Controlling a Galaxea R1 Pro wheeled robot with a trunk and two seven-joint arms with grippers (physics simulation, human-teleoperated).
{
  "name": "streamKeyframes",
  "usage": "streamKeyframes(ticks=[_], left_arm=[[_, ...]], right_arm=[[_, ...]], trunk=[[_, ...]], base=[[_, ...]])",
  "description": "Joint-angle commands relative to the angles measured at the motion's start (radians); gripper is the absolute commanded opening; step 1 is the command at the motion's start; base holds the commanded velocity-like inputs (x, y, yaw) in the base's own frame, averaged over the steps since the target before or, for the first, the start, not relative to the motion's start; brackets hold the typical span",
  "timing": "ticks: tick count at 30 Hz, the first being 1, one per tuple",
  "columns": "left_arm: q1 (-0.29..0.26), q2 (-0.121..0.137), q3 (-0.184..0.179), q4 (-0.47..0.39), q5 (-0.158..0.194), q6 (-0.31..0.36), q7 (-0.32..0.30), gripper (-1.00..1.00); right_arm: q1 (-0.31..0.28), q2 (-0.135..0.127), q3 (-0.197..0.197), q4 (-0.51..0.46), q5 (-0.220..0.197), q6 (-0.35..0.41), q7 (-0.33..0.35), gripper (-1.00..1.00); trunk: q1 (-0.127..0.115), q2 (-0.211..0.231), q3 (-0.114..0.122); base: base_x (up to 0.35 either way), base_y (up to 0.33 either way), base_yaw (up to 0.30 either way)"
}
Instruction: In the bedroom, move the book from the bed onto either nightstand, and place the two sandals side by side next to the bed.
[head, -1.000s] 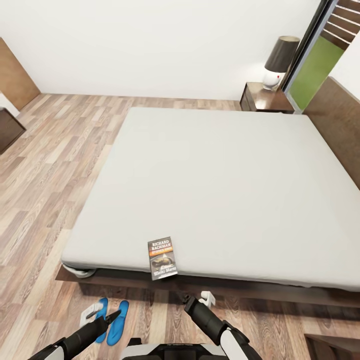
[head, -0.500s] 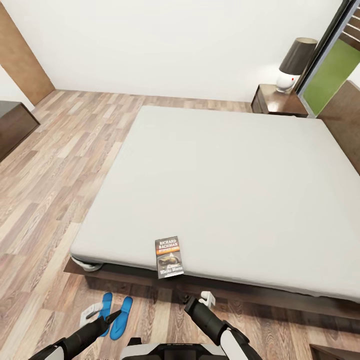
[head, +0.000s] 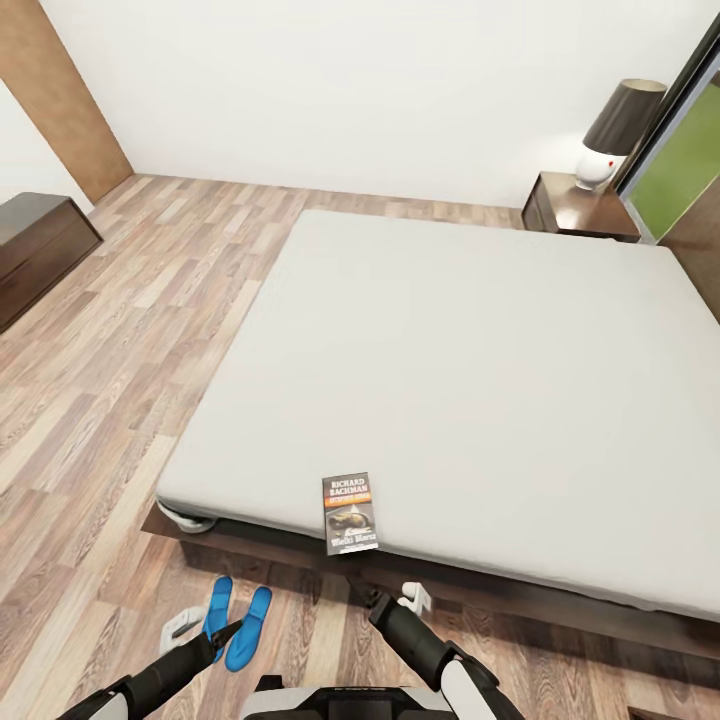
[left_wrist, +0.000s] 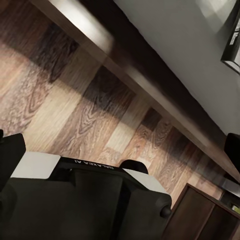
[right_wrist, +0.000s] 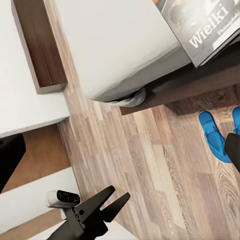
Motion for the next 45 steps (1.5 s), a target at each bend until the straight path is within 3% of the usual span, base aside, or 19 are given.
streamKeyframes(ticks=[1,27,29,34,45], left_arm=[[0.0,0.0,-0.008,0.0,0.01,0.001,-0.003,1.0],[-0.001,-0.009,-0.008,0.001,0.01,0.001,-0.003,1.0],[-0.001,-0.012,-0.008,0.001,0.01,0.001,-0.003,1.0],[-0.001,-0.014,-0.008,0.001,0.01,0.001,-0.001,1.0],[-0.001,-0.015,-0.008,0.001,0.01,0.001,-0.002,1.0]], right_arm=[[0.0,0.0,0.0,0.0,-0.011,0.008,0.001,1.0],[-0.001,0.0,-0.007,0.003,-0.012,-0.017,-0.002,1.0],[-0.001,0.0,-0.007,0.003,-0.023,-0.024,-0.001,1.0],[-0.002,0.0,-0.006,-0.001,-0.105,-0.034,0.003,1.0],[-0.001,0.0,-0.003,-0.007,-0.124,-0.033,0.078,1.0]], trunk=[[0.0,-0.001,-0.001],[0.0,-0.001,-0.001],[0.0,-0.001,-0.001],[0.0,-0.001,-0.001],[0.0,-0.001,-0.001]], base=[[0.0,0.0,0.002],[0.0,0.0,0.055],[0.0,0.0,0.0],[0.0,0.0,0.0],[0.0,0.0,0.0]])
